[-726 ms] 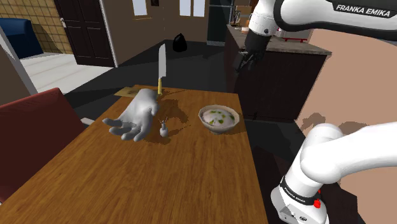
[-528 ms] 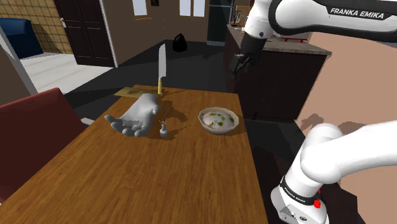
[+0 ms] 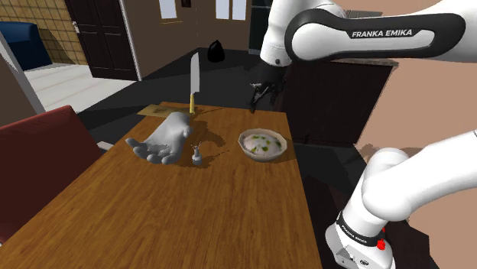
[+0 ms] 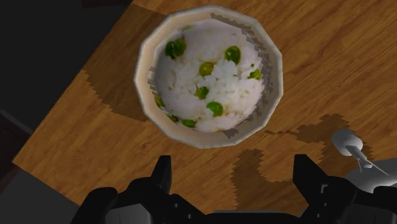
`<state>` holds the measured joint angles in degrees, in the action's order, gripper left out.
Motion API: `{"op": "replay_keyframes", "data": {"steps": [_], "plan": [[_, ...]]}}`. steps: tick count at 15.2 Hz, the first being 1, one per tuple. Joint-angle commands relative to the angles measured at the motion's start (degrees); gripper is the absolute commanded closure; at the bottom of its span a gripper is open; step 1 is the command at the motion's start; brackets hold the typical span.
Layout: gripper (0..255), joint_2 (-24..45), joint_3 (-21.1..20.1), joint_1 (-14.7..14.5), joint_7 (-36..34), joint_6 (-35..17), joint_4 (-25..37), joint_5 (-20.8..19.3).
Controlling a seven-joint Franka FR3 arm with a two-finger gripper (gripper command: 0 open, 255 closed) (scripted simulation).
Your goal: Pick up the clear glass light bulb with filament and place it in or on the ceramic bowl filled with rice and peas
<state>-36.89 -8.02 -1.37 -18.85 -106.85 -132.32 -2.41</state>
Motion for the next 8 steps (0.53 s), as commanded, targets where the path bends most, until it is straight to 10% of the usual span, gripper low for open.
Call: {"op": "replay_keyframes", "data": {"steps": [1,8], "plan": [[0,2.62,-1.41,-0.29,-1.97,-2.56,-0.32,0.68],[0,14.33,-6.91,-1.05,-9.39,-9.66,2.9,1.65]]}}
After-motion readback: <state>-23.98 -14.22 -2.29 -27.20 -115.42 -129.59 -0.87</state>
